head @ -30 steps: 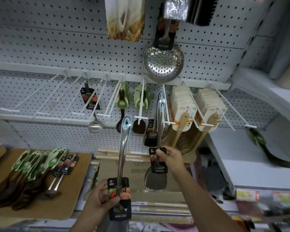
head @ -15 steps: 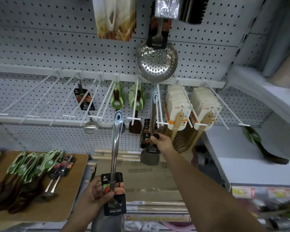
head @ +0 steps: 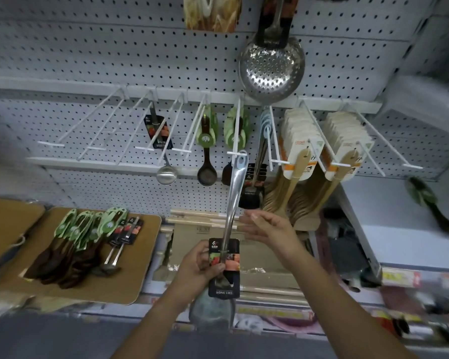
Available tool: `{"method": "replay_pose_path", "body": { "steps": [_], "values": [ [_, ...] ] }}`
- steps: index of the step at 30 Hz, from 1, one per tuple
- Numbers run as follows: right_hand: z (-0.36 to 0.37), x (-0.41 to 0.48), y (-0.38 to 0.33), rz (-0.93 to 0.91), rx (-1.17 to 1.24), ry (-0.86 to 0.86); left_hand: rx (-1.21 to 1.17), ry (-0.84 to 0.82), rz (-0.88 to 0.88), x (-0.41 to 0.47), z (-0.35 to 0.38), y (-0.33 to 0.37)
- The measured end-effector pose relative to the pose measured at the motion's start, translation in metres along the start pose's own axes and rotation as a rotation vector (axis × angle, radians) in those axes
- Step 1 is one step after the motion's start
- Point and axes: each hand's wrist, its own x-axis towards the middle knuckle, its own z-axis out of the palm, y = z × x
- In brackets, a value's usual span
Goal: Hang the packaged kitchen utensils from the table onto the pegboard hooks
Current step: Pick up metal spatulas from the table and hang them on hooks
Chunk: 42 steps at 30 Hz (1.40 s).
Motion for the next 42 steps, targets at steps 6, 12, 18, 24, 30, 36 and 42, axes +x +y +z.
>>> {"method": "replay_pose_path", "body": {
  "steps": [6,12,18,24,30,36,42],
  "values": [
    [0.016,-0.015,-0.005,-0.063,0.024,0.082,0.032,-0.028,0.012,0.006,0.016,-0.008],
    [0.011,-0.018,-0.011,-0.076,0.079,0.177,0.047,-0.088,0.013,0.003,0.026,-0.012],
    [0.006,-0.025,-0.010,-0.086,0.111,0.192,0.056,-0.102,0.035,0.006,0.031,-0.023],
    [0.011,-0.030,-0.009,-0.071,0.093,0.173,0.077,-0.102,0.035,0.005,0.031,-0.037],
    [0.018,-0.035,-0.008,-0.098,0.128,0.147,0.012,-0.113,0.033,-0.001,0.029,-0.043],
    [0.012,-0.038,-0.014,-0.161,0.196,0.185,-0.061,-0.157,0.090,0.001,0.038,-0.029],
    [0.008,-0.041,-0.013,-0.182,0.199,0.230,-0.108,-0.194,0.085,0.005,0.048,-0.027]
  ]
}}
